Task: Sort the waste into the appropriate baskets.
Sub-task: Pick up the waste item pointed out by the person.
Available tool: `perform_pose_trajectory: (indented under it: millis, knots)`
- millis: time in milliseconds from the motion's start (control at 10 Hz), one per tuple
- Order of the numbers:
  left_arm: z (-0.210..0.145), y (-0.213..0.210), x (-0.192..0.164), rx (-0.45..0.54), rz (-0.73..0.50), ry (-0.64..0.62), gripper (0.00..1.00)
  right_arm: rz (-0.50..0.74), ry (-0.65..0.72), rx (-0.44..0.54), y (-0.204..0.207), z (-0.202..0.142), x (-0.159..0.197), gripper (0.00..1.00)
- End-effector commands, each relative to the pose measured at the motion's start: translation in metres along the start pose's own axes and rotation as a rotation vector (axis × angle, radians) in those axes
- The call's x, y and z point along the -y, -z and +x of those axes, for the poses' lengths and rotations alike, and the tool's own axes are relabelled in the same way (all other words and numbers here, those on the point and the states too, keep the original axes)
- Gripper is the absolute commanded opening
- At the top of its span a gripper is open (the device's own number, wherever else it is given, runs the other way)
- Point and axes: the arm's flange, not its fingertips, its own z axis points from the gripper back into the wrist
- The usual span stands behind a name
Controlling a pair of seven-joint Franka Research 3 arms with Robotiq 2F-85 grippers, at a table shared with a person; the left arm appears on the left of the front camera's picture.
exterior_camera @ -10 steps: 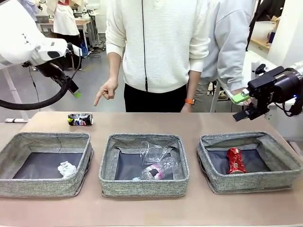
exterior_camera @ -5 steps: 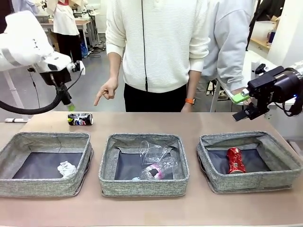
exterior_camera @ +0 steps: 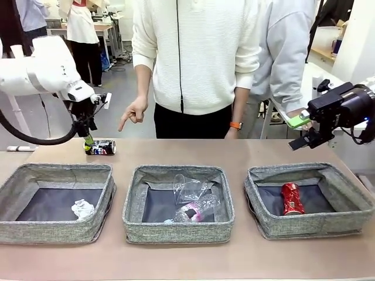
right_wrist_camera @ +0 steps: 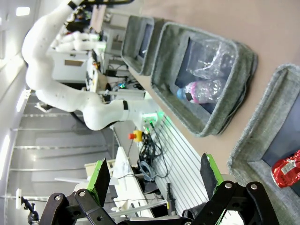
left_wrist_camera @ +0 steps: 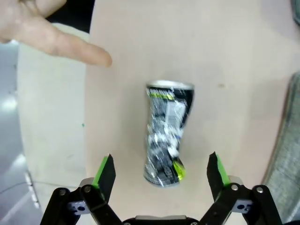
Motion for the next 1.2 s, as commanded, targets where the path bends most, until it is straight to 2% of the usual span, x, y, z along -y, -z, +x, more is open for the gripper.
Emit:
perform_pose_trajectory:
  millis: [0, 400, 800, 900, 1000, 1100]
  knots:
    - [0.002, 0.014, -0.017, 0.021, -0.05, 0.018, 1.0, -0.014, 0.013, 0.004, 0.0, 0.0, -0.003, 1.0]
    - [0.002, 0.046, -0.03, 0.018, -0.171, 0.008, 1.0, -0.014, 0.013, 0.004, 0.0, 0.0, -0.003, 1.0]
    - [0.008, 0.046, -0.03, -0.002, -0.176, -0.011, 1.0, -0.014, 0.013, 0.004, 0.0, 0.0, -0.003, 1.0]
    - [0.009, 0.045, -0.028, -0.024, -0.187, -0.015, 0.42, -0.014, 0.013, 0.004, 0.0, 0.0, -0.003, 1.0]
    - [0.004, 0.047, -0.028, -0.029, -0.186, -0.014, 0.42, -0.014, 0.013, 0.004, 0.0, 0.0, -0.003, 1.0]
    - [0.005, 0.047, -0.029, -0.039, -0.183, -0.019, 0.0, -0.014, 0.013, 0.004, 0.0, 0.0, -0.003, 1.0]
